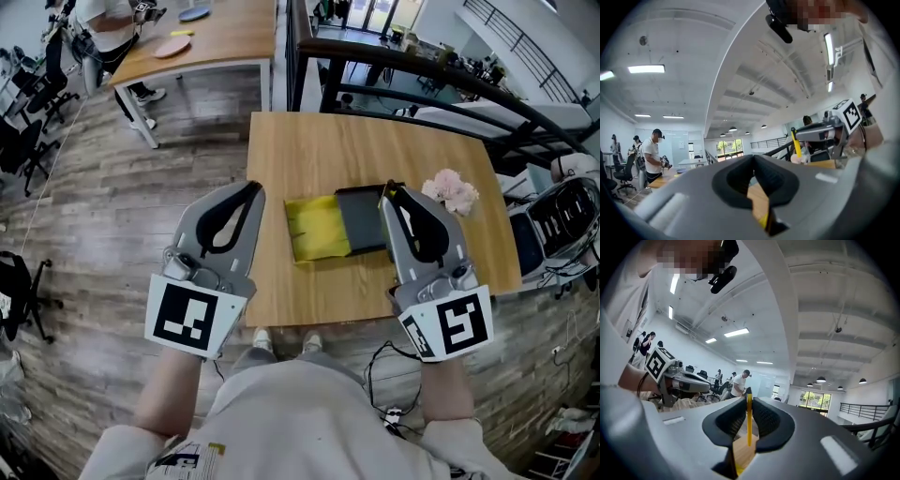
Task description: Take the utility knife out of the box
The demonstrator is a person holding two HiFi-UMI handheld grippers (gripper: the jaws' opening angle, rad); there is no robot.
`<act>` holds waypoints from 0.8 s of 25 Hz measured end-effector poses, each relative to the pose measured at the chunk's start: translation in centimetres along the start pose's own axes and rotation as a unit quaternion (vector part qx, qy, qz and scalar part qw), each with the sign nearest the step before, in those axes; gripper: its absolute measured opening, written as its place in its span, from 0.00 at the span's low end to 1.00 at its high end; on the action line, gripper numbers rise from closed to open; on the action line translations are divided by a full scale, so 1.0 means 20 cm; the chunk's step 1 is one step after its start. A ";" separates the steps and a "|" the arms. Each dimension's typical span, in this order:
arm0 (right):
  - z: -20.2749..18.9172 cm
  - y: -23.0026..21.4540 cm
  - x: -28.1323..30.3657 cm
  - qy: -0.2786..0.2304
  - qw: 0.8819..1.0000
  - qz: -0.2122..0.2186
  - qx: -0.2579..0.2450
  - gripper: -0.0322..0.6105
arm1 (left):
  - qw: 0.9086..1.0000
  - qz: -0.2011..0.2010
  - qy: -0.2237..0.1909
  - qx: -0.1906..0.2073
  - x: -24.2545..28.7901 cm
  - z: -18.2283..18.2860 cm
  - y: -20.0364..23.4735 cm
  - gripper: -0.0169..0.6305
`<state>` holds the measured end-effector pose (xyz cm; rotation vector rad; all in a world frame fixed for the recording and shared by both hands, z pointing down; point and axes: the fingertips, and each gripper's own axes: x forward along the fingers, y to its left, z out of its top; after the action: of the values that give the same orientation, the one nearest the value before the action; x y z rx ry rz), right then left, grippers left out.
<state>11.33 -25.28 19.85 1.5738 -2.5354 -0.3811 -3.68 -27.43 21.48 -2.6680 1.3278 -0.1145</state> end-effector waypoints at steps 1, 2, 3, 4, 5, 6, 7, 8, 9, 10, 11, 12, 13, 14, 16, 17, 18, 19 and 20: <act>0.00 0.00 -0.02 -0.001 1.000 -0.007 -0.004 0.13 | 1.000 0.003 0.005 0.010 0.00 -0.01 0.00 0.03; 0.00 0.00 -0.03 -0.002 1.000 -0.015 -0.009 0.13 | 1.000 0.008 0.011 0.024 0.00 -0.03 0.01 0.03; -0.01 0.00 -0.03 -0.002 1.000 -0.020 -0.011 0.13 | 0.999 0.016 0.018 0.037 0.01 -0.05 0.02 0.03; -0.02 -0.01 -0.03 -0.001 1.000 -0.024 -0.009 0.13 | 0.999 0.020 0.024 0.043 0.03 -0.07 0.02 0.03; -0.04 -0.03 -0.02 0.003 1.000 -0.026 -0.005 0.13 | 0.999 0.020 0.030 0.037 0.06 -0.09 0.02 0.03; -0.06 -0.05 -0.01 0.007 1.000 -0.027 -0.001 0.13 | 0.999 0.016 0.034 0.023 0.09 -0.11 0.02 0.03; -0.09 -0.06 -0.01 0.012 1.000 -0.028 0.005 0.13 | 0.999 0.010 0.038 0.008 0.11 -0.13 0.01 0.03; -0.11 -0.06 -0.01 0.016 0.999 -0.029 0.011 0.13 | 0.999 0.005 0.042 0.001 0.11 -0.16 0.00 0.03; -0.13 -0.05 -0.03 0.020 0.999 -0.030 0.017 0.13 | 0.999 0.003 0.046 0.002 0.09 -0.18 -0.01 0.03; -0.16 -0.02 -0.05 0.024 0.999 -0.030 0.022 0.13 | 0.999 0.003 0.049 0.006 0.06 -0.20 -0.02 0.03; -0.18 0.00 -0.08 0.028 0.999 -0.032 0.024 0.13 | 0.999 0.001 0.053 0.008 0.03 -0.23 -0.04 0.03; -0.20 0.03 -0.10 0.031 0.999 -0.035 0.025 0.13 | 0.998 -0.002 0.056 0.007 0.00 -0.25 -0.06 0.03; -0.22 0.03 -0.12 0.035 0.998 -0.039 0.026 0.13 | 0.998 -0.006 0.059 0.005 -0.02 -0.26 -0.08 0.03; -0.23 0.03 -0.13 0.037 0.998 -0.042 0.028 0.13 | 0.998 -0.009 0.060 0.004 -0.03 -0.28 -0.09 0.03; -0.24 0.02 -0.13 0.040 0.998 -0.043 0.038 0.13 | 0.998 -0.013 0.062 0.006 -0.02 -0.28 -0.10 0.03; -0.24 0.02 -0.13 0.040 0.997 -0.043 0.042 0.13 | 0.998 -0.014 0.062 0.007 -0.02 -0.29 -0.11 0.03; -0.24 0.01 -0.12 0.039 0.997 -0.041 0.046 0.13 | 0.998 -0.015 0.064 0.007 -0.02 -0.29 -0.11 0.03; -0.23 0.01 -0.12 0.037 0.997 -0.040 0.051 0.13 | 0.998 -0.017 0.066 0.009 -0.01 -0.29 -0.10 0.03; -0.22 0.01 -0.11 0.035 0.997 -0.038 0.055 0.13 | 0.998 -0.018 0.066 0.013 -0.01 -0.30 -0.10 0.03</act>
<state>13.30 -23.79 24.12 1.6951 -2.4894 -0.1932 -2.97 -26.77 27.72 -2.7056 1.3057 -0.3158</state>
